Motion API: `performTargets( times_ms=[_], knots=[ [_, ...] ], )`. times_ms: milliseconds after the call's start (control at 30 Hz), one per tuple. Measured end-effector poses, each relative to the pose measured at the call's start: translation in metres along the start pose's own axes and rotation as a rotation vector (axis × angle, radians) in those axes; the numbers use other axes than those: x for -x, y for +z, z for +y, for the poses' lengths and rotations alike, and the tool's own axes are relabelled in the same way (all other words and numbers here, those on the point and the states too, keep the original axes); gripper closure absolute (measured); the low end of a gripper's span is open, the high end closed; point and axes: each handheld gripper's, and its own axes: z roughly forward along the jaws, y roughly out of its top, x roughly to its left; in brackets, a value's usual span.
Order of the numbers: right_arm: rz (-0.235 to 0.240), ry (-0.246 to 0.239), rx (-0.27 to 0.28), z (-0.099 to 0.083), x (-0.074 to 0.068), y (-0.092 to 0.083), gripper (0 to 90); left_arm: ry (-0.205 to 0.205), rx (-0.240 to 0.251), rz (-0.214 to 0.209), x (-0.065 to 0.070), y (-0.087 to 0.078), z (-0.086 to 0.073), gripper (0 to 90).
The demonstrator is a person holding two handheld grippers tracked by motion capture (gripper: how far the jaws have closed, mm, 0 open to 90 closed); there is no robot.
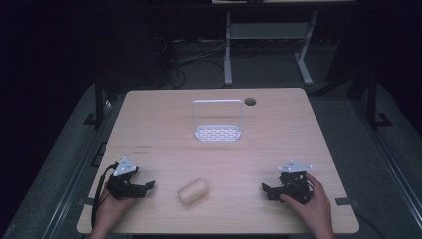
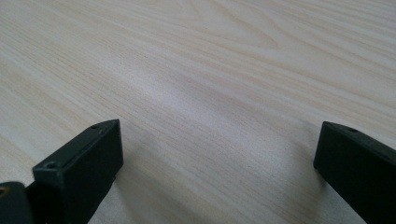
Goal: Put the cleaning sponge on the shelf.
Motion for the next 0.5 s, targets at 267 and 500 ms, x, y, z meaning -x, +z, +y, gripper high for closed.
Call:
performTargets(
  times_ms=[267,500],
  knots=[
    [0.000,0.000,0.000,0.0002,0.0001,0.0002,0.9,-0.002,0.001,0.001,0.0003,-0.0001,-0.0001,13.5],
    [0.000,-0.002,0.000,0.0001,0.0002,0.0001,0.9,-0.005,-0.001,-0.004,0.0010,-0.0028,-0.0012,13.8]
  ],
)
